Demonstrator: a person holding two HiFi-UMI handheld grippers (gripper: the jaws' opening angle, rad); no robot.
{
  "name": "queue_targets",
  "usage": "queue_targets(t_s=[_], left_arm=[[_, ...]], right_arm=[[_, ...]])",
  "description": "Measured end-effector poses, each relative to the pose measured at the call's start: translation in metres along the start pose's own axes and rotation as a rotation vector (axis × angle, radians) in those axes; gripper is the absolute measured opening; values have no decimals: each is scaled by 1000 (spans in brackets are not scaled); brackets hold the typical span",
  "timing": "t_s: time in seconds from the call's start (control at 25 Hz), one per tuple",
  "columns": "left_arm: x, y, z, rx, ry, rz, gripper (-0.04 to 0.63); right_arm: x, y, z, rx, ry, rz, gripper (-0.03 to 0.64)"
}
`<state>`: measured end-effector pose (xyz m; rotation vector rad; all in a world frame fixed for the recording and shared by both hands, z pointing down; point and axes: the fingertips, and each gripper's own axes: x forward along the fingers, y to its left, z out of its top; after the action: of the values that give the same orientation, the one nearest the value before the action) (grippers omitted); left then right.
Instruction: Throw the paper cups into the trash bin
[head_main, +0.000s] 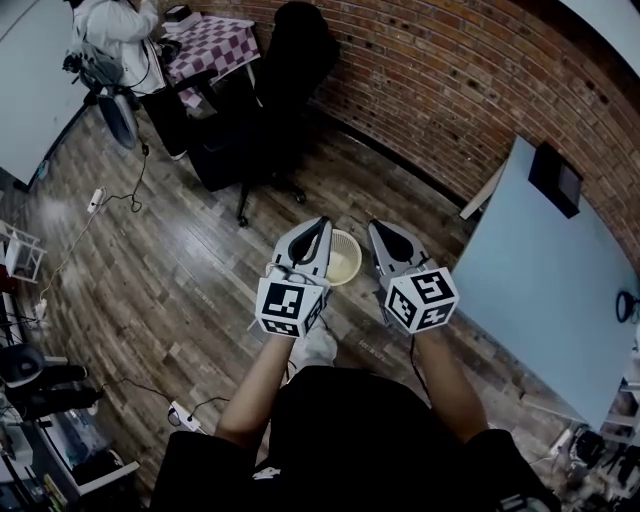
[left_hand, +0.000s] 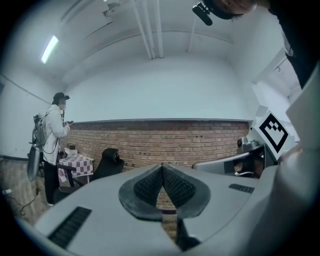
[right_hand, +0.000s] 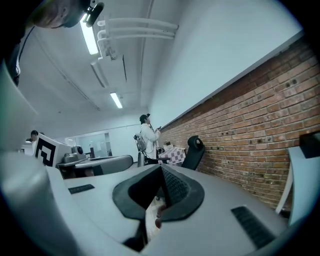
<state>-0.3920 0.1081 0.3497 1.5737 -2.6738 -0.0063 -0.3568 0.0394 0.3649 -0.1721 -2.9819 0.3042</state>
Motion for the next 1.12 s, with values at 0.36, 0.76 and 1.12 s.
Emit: queue_targets(t_s=[0.36,0.76,1.12], left_arm=[[-39,-49,22,18,-52,12,8],[-76,-88,29,14,-59,36,8],[-103,-127,35,54,-65,48,8]], right_arm=[[-59,19,5,-4,-32,28,-5],[-111,37,12,-29,-54,54,-5],[-147,53,10,-34,-56,99,-5]])
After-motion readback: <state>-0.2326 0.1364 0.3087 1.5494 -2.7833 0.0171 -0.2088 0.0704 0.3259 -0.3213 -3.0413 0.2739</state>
